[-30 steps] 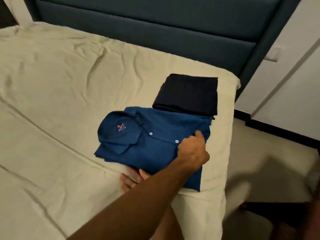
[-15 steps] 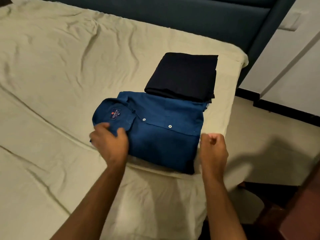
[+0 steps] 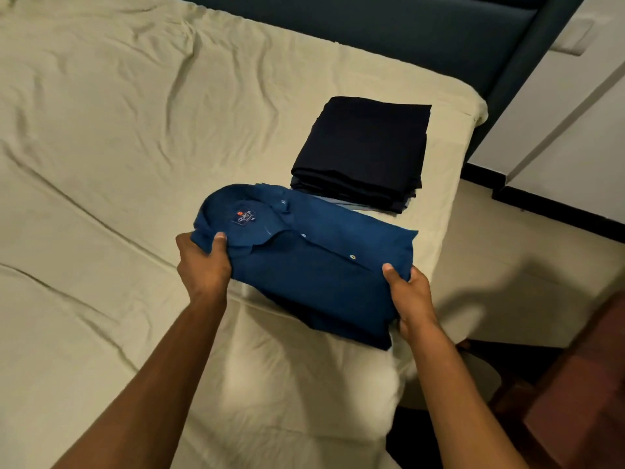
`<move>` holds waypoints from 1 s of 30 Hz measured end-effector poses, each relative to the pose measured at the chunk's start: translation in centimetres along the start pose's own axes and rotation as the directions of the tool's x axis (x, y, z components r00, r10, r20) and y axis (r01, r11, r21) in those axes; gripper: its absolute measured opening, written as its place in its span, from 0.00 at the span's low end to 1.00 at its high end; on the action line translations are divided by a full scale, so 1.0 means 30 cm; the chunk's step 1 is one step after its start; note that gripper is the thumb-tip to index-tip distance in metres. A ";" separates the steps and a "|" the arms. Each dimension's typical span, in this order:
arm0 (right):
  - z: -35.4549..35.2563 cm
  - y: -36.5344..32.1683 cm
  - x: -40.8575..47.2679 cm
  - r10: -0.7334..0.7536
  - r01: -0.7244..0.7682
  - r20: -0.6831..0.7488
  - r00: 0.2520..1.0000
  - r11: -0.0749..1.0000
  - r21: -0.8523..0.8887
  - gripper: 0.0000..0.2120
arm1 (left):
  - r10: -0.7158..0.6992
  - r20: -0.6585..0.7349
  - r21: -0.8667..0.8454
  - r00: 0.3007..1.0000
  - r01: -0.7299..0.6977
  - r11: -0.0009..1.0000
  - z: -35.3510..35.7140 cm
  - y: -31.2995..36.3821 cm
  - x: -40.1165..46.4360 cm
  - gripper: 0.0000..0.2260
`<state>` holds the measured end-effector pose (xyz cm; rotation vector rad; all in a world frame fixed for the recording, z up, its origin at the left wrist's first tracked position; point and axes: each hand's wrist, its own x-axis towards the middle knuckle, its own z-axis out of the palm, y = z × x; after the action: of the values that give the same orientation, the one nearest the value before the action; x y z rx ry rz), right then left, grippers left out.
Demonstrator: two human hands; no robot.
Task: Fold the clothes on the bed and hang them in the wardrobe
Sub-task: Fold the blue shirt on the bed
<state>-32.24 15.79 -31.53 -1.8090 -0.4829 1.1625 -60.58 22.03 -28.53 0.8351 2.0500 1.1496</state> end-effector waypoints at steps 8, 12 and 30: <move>0.028 -0.039 -0.104 -0.535 0.218 -0.296 0.791 0.699 -0.681 0.22 | 0.352 -0.059 0.374 0.934 -0.306 0.875 -0.033 -0.043 -0.034 0.21; 0.151 -0.017 -0.115 -0.660 0.553 0.352 0.664 0.116 -0.825 0.29 | 0.708 0.536 0.360 0.460 -0.883 0.302 0.042 -0.065 -0.133 0.29; 0.091 0.132 -0.192 -0.471 0.313 0.269 0.840 0.016 -0.949 0.39 | 0.531 0.408 0.496 0.742 -0.669 0.554 -0.219 -0.243 0.053 0.25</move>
<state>-37.93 10.94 -32.33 -2.4846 -1.9496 0.1224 -68.18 17.06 -32.57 2.0440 2.0044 0.6023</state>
